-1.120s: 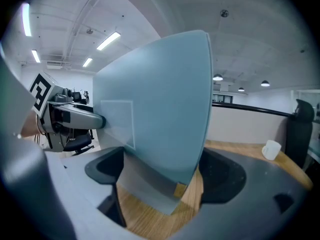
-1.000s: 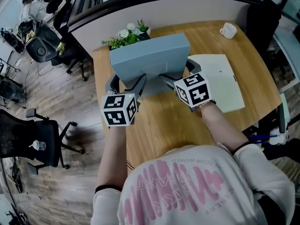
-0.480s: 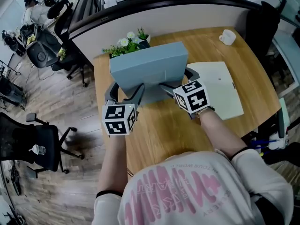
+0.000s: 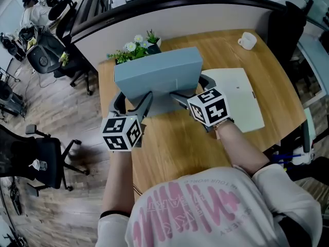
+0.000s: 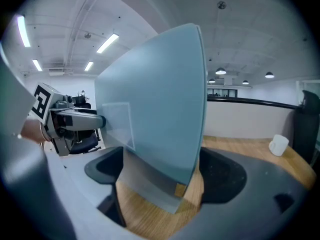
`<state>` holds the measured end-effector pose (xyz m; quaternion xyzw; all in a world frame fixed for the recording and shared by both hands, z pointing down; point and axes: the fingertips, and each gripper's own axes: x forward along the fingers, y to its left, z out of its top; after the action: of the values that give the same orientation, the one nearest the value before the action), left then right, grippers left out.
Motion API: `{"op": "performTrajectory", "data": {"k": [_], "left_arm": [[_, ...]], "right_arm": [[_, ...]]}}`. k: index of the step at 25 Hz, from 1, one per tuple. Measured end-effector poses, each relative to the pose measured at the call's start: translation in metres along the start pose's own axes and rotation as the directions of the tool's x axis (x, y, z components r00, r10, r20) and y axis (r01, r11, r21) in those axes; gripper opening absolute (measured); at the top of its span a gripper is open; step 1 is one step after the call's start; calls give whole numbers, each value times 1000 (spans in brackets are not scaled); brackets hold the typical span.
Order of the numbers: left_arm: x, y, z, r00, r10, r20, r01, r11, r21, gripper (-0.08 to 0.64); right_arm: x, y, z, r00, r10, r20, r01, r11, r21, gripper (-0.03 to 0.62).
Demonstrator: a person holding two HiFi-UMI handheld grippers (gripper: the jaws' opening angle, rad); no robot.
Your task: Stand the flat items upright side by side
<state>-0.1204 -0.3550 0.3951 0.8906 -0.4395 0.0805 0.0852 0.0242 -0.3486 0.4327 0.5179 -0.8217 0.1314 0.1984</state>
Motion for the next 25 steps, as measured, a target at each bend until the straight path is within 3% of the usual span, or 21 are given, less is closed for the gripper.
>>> {"op": "performTrajectory", "data": {"k": [10, 16, 19, 22, 25], "left_arm": [[-2, -6, -2, 999, 28, -46, -26, 999, 48, 397], [-19, 3, 1, 985, 163, -60, -156, 981, 112, 390], [-35, 0, 9, 976, 212, -42, -209, 976, 52, 390], [-49, -21, 13, 972, 235, -27, -236, 970, -53, 394], [-56, -56, 17, 971, 241, -7, -240, 963, -123, 393]], "right_arm": [[-1, -1, 4, 997, 14, 79, -19, 998, 57, 474], [-3, 0, -2, 995, 74, 65, -79, 995, 68, 474], [-12, -3, -4, 990, 127, 55, -131, 989, 67, 476], [-26, -15, -5, 983, 177, 52, -180, 982, 58, 476], [-47, -51, -6, 983, 171, 69, -176, 982, 74, 476]]}}
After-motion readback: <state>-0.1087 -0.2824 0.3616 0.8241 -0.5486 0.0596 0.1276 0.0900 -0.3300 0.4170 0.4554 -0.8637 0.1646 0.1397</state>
